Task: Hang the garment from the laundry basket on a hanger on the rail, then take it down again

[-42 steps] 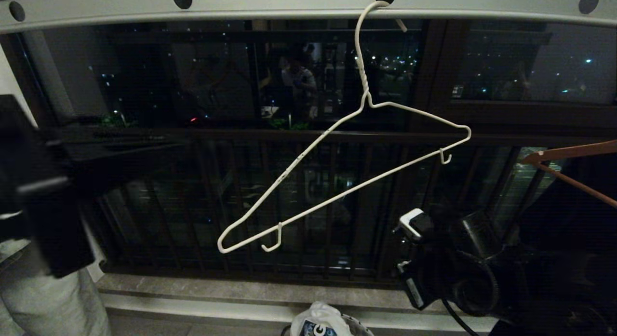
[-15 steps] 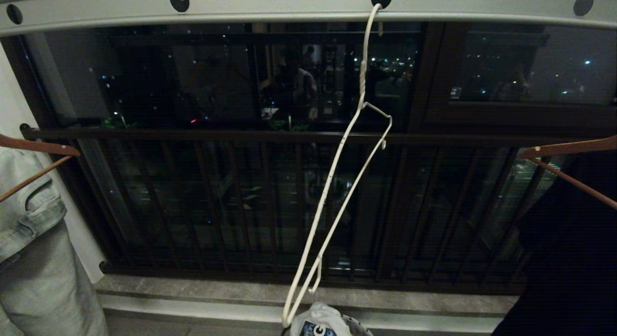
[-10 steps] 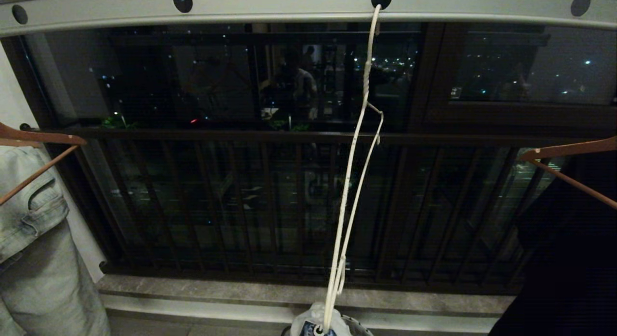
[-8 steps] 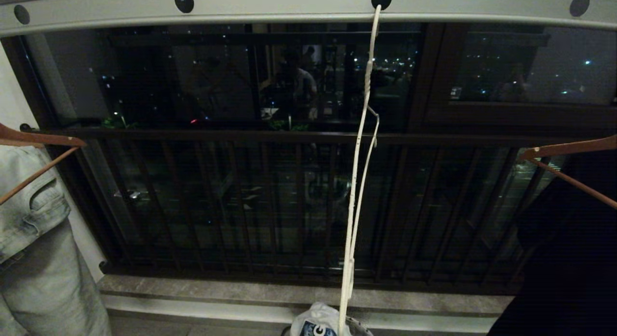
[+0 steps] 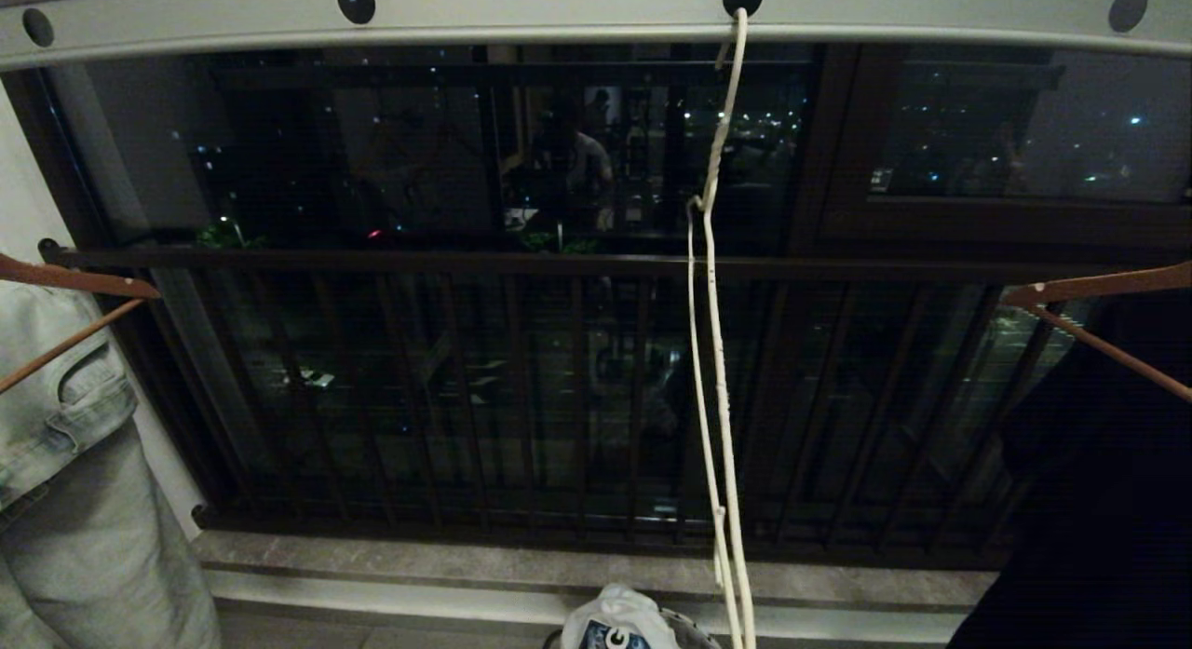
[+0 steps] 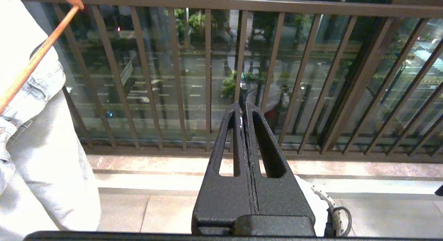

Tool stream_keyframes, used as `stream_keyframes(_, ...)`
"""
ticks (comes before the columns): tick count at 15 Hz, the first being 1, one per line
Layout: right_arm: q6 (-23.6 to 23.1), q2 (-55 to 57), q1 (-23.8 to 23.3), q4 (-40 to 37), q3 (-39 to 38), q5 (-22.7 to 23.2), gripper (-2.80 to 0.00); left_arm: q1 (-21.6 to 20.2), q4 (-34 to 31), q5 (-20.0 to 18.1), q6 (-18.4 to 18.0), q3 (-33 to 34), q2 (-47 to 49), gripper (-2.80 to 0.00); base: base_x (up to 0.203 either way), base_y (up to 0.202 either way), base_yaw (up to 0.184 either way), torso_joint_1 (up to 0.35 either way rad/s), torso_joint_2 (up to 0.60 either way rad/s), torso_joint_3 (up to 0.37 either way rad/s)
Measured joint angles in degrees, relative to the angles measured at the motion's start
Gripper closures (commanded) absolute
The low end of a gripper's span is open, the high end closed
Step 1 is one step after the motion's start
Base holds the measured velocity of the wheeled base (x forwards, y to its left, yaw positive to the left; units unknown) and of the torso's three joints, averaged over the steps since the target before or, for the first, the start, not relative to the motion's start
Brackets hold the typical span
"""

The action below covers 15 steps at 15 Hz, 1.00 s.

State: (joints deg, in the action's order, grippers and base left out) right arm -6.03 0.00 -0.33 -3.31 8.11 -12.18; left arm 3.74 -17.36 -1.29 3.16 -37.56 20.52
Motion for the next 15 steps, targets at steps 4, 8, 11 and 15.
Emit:
stream_keyframes(4,-0.1,-0.1,0.0,0.6,-1.0,0.0,0.00,-0.8,-0.2,0.0,0.1,1.0,0.4,0.00,0.000,0.000,0.000,0.000,0.00,0.000)
stream_keyframes(8,0.0,-0.1,0.0,0.5,-1.5,0.0,0.00,-2.9,-2.6,-0.8,0.1,1.3,-1.0,0.00,0.000,0.000,0.000,0.000,0.00,0.000)
stream_keyframes(11,0.0,-0.1,0.0,1.5,-1.6,0.0,0.00,-7.3,-4.4,-6.9,0.1,3.3,-3.4,0.00,0.000,0.000,0.000,0.000,0.00,0.000)
stream_keyframes(15,0.8,-0.1,0.0,3.2,-2.4,0.7,0.00,-8.5,-1.6,-7.3,0.1,8.9,-4.9,0.00,0.000,0.000,0.000,0.000,0.00,0.000)
